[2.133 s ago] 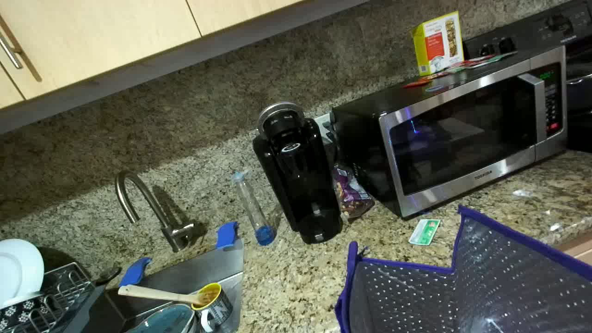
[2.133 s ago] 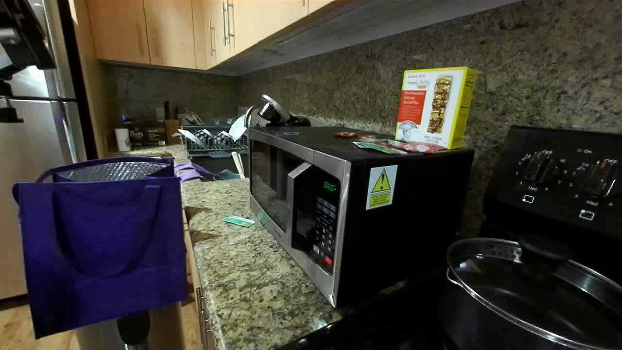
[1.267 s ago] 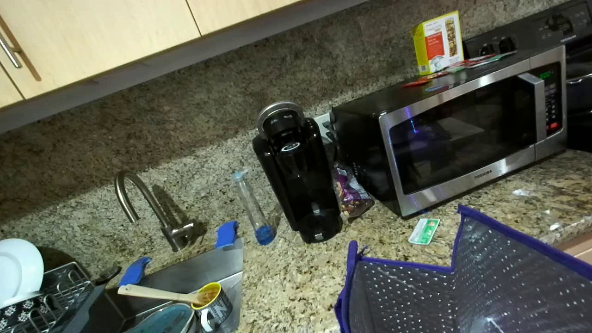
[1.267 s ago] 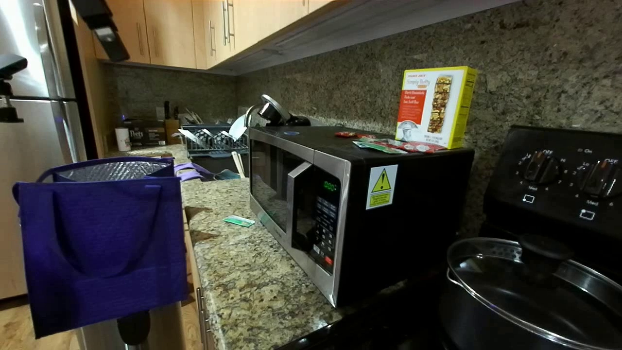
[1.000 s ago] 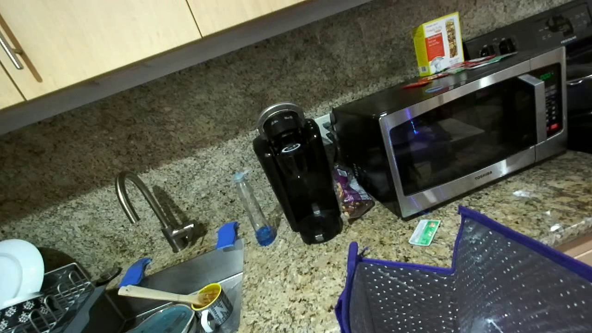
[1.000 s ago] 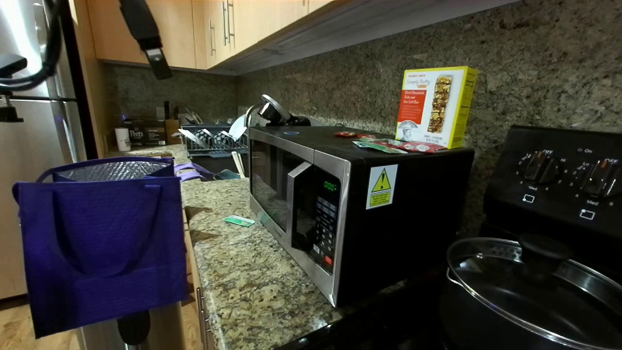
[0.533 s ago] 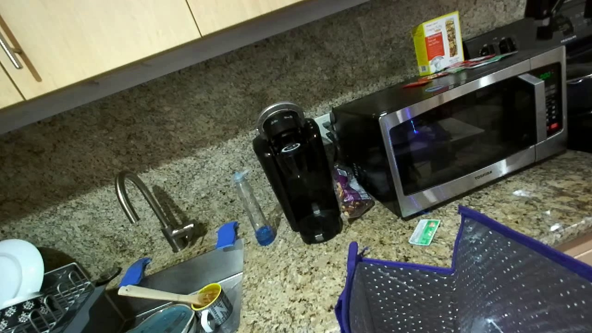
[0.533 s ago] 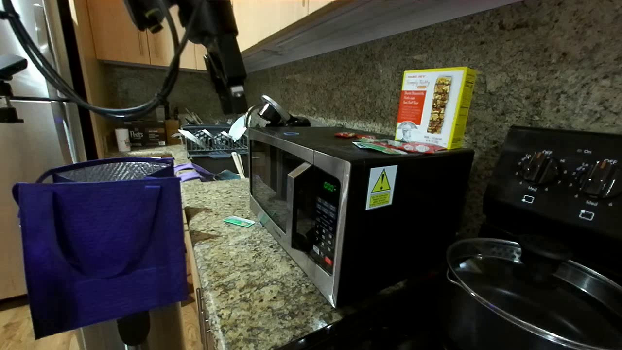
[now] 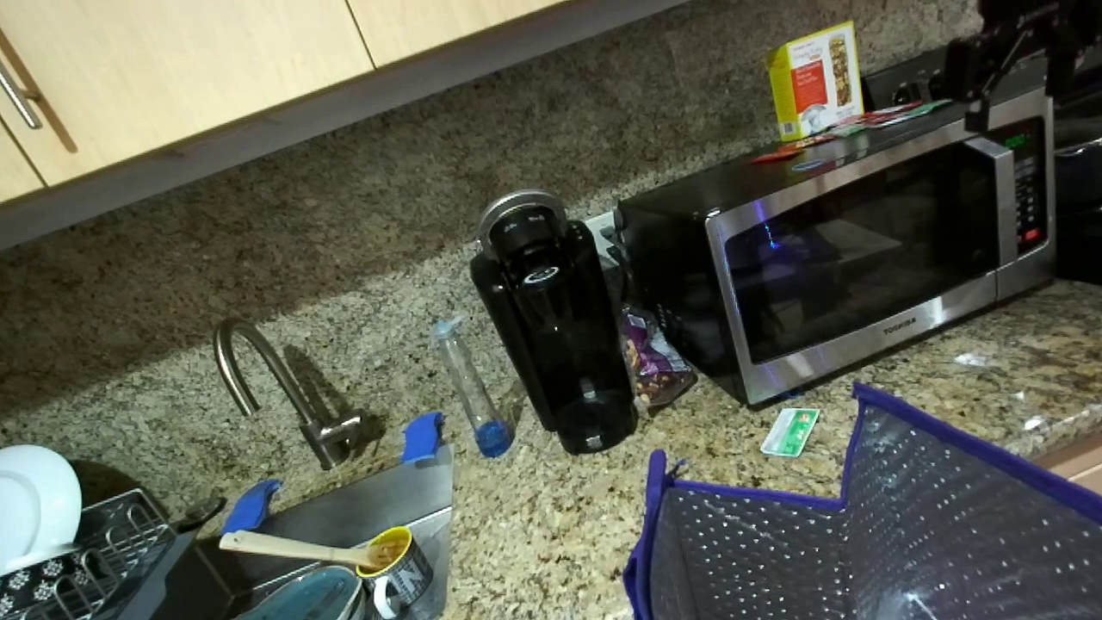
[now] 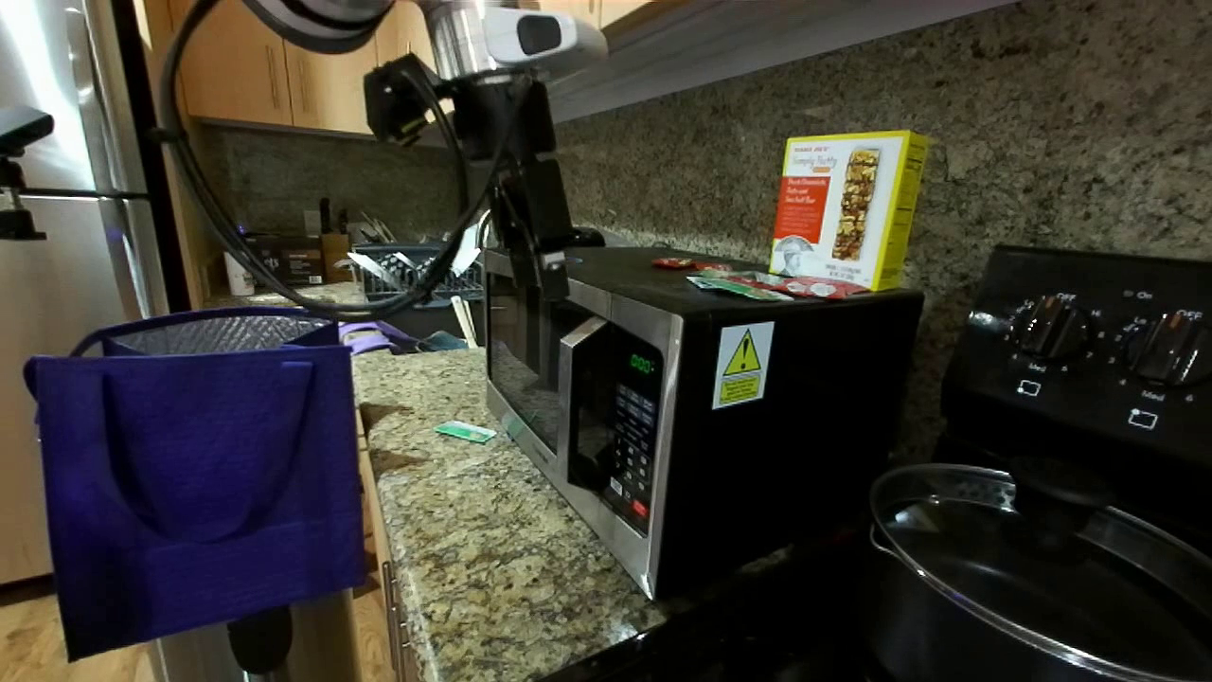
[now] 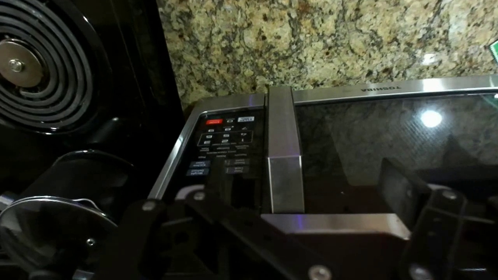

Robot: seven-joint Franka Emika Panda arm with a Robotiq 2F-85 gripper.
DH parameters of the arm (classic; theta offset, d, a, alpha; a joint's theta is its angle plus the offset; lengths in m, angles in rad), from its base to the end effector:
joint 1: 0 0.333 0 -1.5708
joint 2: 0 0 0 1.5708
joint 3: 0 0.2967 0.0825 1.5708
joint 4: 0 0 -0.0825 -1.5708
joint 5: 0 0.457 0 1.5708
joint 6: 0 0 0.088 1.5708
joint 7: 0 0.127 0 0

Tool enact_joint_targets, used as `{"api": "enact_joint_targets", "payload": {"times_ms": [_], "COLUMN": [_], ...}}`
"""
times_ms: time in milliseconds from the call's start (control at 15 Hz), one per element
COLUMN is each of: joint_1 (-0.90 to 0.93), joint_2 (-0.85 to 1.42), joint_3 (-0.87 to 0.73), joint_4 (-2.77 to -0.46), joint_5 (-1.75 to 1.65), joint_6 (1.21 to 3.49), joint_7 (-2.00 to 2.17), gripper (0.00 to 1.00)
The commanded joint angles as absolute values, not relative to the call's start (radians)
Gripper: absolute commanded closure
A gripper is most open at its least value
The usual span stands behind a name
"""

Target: Open the microwave

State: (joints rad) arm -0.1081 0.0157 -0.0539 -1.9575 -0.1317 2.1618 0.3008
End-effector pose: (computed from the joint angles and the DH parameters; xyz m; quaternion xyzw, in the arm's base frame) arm 0.6407 -0.1121 0.4175 0.9741 -0.1973 0.0978 0.0516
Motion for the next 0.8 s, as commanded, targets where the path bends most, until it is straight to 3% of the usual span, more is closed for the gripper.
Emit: {"api": "enact_joint_targets", "payload": {"times_ms": [0,733], "joint_1": [-0.109,-0.11], "joint_2": [0.063,0.138], "joint_3": [-0.08,-0.094], "joint_4": [-1.932,-1.955], "joint_5": [-0.047,0.099], "joint_6": [2.204,2.325], "joint_7": [0.271,0.156], "gripper": [0.0,0.0]}}
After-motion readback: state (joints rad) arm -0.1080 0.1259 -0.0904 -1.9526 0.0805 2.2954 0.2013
